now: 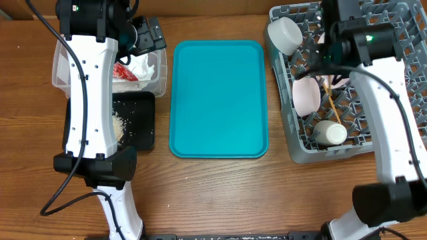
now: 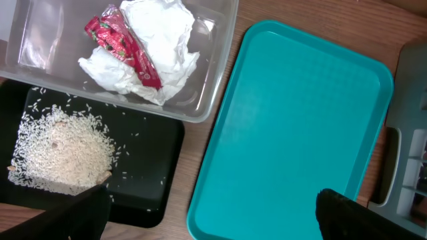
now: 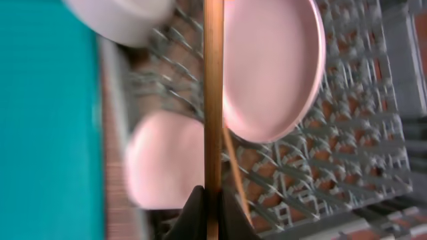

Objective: Sort waste into correct bins and load items into the dishwasher
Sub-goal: 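Carry second chopstick with right gripper and place it in rack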

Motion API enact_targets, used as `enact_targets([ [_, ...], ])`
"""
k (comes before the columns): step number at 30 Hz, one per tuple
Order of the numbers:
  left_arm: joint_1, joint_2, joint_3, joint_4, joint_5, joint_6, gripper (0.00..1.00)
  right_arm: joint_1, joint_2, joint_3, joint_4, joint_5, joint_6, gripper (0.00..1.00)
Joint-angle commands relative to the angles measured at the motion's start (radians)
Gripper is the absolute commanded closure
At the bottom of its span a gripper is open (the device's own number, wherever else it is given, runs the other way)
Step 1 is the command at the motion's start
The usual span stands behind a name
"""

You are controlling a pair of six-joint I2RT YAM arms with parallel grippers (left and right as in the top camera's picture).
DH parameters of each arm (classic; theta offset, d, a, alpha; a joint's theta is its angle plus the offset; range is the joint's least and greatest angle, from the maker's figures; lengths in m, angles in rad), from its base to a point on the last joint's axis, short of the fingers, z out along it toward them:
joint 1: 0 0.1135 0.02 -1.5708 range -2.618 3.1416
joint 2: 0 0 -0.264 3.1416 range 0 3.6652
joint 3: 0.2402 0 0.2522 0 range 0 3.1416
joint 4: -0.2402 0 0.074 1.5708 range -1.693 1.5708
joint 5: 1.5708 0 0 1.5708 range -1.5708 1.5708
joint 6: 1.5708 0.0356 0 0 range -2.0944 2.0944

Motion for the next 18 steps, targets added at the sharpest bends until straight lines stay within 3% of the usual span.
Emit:
enact_targets([
  [1, -0.007, -0.013, 0.013, -0.003, -0.012, -0.01, 0.0, -0.043, 0.01, -0.056, 0.019, 0.023, -0.029, 0.96],
  [5, -0.007, -0.013, 0.013, -0.003, -0.012, -0.01, 0.0, -0.082, 0.011, -0.122, 0.071, 0.023, -0.061, 0.84],
  [14, -0.007, -0.013, 0.013, -0.003, -0.012, -0.01, 0.0, -0.129, 0.011, -0.156, 0.115, 0.003, -0.052, 0.81],
  [18, -0.007, -0.013, 0.013, -0.003, -0.012, -0.01, 0.0, -0.129, 0.011, -0.156, 0.158, -0.143, -0.052, 0.73],
])
